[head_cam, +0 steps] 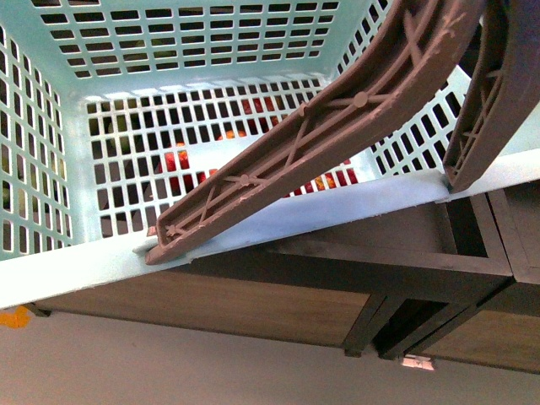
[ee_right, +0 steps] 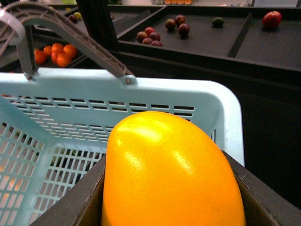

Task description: Pick mango and avocado into basket

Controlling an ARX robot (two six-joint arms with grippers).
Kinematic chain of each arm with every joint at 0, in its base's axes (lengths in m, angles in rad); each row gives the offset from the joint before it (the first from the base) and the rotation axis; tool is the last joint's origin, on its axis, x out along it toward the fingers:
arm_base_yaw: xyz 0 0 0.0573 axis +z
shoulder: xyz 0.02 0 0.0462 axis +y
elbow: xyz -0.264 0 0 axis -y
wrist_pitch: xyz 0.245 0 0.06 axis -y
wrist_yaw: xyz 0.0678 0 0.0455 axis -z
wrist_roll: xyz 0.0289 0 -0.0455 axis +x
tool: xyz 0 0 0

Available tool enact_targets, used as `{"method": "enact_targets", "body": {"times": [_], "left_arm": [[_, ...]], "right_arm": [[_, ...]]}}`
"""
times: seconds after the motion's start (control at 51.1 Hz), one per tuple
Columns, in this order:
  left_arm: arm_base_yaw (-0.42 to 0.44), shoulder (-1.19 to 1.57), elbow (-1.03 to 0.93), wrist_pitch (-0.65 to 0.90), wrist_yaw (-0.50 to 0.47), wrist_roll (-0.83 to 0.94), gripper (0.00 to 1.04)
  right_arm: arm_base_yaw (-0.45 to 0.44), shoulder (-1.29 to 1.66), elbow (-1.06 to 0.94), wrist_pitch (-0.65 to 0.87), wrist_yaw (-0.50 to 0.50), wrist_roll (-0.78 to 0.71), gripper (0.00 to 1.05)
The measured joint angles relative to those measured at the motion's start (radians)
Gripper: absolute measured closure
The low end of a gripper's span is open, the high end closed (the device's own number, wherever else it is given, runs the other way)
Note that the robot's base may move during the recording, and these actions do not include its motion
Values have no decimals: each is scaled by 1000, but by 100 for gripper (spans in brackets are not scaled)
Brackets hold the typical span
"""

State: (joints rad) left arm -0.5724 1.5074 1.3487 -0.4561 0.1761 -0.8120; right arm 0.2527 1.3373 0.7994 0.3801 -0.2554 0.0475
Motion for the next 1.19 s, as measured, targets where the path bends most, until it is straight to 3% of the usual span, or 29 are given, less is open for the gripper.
{"method": "enact_targets", "body": {"times": [0.196,0.451,0.764,0.823,0.921,1.195], "left_arm": [[0,0,0,0,0,0,85],[0,1,-2,-3,1,3,85],[3,3,-1,-2,-12,5,85],[3,3,-1,-2,-11,6,85],[-1,3,-1,-2,2,5,85],[-1,3,-1,-2,-3,4,85]], "right_arm": [[57,48,-13,5,43,-43,47],[91,72,-25,13,83,-51,7],[19,29,-43,31,189,13,9],[30,28,-89,161,341,-5,17],[19,-4,-195,325,484,-23,30],[-61,-166,-423,411,440,-40,70]]}}
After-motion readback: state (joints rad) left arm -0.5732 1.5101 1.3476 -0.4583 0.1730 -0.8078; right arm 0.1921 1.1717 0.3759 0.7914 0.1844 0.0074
